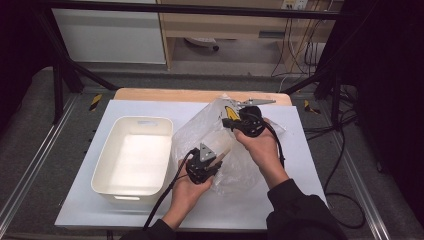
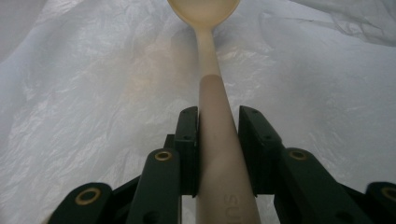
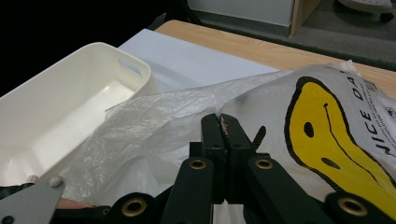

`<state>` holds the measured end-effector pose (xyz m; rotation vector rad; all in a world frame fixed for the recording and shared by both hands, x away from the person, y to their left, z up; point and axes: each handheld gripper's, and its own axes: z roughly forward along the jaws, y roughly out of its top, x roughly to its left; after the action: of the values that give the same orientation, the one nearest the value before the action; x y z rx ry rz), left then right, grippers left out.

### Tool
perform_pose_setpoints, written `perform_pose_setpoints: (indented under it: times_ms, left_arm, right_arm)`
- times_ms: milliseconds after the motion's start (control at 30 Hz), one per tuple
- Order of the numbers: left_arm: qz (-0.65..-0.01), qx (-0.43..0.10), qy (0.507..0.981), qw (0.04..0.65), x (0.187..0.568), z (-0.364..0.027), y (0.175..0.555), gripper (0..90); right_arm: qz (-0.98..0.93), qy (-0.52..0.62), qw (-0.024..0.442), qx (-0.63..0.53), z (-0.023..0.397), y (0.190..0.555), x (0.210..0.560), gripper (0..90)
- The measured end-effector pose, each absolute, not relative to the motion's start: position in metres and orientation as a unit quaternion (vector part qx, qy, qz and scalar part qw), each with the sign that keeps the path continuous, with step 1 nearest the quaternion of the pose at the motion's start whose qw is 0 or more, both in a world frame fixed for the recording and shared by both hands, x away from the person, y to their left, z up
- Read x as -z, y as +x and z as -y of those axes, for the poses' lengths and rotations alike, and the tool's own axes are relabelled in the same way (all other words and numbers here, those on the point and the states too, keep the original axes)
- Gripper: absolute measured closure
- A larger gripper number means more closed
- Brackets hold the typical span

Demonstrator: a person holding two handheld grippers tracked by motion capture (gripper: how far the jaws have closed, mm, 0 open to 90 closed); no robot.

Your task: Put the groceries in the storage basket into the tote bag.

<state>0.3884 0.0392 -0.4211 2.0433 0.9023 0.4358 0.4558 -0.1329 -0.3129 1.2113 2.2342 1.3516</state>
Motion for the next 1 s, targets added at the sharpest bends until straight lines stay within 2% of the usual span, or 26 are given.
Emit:
perform_pose_setpoints:
  times_ms: [567,1000]
  left_arm:
    - [-0.348,-0.204,0.818,0.409,0.436,-0.025,0.404,69.7]
    - [-0.331,-0.228,0.815,0.417,0.430,-0.007,0.416,69.9]
  right_arm:
    - [-0.766,0.413,0.127,-0.476,0.136,0.451,0.305,90.0]
    - [-0.766,0.409,0.126,-0.480,0.137,0.449,0.301,90.0]
